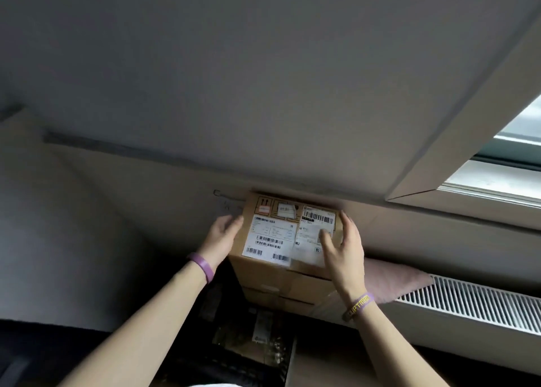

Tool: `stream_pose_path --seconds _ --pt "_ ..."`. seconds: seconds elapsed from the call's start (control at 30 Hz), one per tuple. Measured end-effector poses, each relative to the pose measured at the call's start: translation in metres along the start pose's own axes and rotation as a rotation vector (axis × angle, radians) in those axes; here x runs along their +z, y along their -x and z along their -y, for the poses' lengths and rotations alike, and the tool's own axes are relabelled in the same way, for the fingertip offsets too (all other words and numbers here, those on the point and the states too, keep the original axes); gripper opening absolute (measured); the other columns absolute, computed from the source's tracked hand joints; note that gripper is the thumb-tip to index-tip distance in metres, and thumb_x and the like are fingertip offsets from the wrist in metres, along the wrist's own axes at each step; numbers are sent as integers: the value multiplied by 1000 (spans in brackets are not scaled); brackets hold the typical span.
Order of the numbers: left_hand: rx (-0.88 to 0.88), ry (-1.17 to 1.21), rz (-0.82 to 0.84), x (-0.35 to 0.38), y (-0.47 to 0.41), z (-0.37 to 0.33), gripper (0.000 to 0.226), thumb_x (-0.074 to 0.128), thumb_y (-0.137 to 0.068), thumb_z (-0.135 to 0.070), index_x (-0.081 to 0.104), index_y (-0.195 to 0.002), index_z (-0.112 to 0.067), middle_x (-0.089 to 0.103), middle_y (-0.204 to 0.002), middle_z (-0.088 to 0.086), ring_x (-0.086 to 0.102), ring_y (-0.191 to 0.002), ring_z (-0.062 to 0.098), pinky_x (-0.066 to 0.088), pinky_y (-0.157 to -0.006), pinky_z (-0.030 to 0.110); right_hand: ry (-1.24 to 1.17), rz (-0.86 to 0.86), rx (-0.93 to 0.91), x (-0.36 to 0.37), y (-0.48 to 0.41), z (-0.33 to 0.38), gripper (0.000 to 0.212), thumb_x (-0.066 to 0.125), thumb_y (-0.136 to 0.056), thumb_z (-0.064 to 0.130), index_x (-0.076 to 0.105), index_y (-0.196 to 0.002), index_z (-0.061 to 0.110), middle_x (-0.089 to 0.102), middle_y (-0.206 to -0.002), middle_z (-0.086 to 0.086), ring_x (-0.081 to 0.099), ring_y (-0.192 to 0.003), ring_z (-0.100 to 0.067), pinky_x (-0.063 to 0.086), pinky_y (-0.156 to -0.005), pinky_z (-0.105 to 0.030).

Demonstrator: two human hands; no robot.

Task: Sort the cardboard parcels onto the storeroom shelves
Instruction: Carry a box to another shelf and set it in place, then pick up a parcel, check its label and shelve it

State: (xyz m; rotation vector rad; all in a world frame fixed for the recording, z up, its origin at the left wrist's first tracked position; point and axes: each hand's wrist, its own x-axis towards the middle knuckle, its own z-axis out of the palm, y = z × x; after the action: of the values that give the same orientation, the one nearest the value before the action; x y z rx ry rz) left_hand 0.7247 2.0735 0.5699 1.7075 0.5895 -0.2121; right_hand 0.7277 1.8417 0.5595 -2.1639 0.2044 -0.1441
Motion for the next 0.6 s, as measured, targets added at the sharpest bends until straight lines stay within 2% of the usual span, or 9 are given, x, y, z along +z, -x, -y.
stream_pose_path --seconds 0.07,0.13,0.23,0.3,0.37,0.5,0.6 --pt "62 49 -52 -14 15 -13 37 53 -96 -29 54 -127 -7 59 -126 3 49 -117 14 36 -83 9 -24 55 -89 8 2 29 53 61 -93 17 43 -143 8 44 -149 -7 34 -142 -18 23 -117 -26" --pt "112 94 -105 -34 33 -22 40 52 -97 -24 51 -132 -5 55 -132 5 46 -113 7 33 -82 8 -61 143 -158 21 10 60 51 60 -94 21 44 -143 12 44 -149 -2 34 -141 -14 24 -115 -23" --pt "153 159 -195 -72 69 -23 38 52 -97 -19 51 -132 -5 54 -129 1 46 -114 5 32 -80 4 -124 275 -267 48 32 109 48 61 -94 19 49 -140 12 50 -143 0 42 -135 -14 28 -110 -18" --pt "161 204 -269 -103 97 -18 37 52 -97 -20 52 -132 -9 55 -126 -4 47 -112 2 34 -85 8 -150 370 -343 70 53 139 45 62 -94 16 51 -138 11 52 -138 4 44 -134 -13 27 -107 -13" --pt "163 241 -359 -138 128 -9 36 52 -97 -23 53 -132 -13 55 -125 -7 48 -110 1 34 -91 17 -180 488 -405 91 82 167 46 60 -95 19 50 -139 14 51 -141 6 42 -134 -9 28 -110 -16" --pt "156 295 -575 -205 206 24 37 52 -96 -25 54 -131 -14 56 -122 -10 50 -112 2 36 -90 15 -247 683 -526 129 158 216 44 58 -96 24 50 -139 20 51 -143 10 44 -132 -6 35 -111 -26" --pt "143 353 -735 -246 278 55 33 53 -96 -27 56 -128 -18 57 -124 -7 52 -118 8 37 -93 21 -281 821 -625 149 228 248 44 58 -96 27 50 -139 22 51 -142 11 46 -131 -7 37 -111 -33"
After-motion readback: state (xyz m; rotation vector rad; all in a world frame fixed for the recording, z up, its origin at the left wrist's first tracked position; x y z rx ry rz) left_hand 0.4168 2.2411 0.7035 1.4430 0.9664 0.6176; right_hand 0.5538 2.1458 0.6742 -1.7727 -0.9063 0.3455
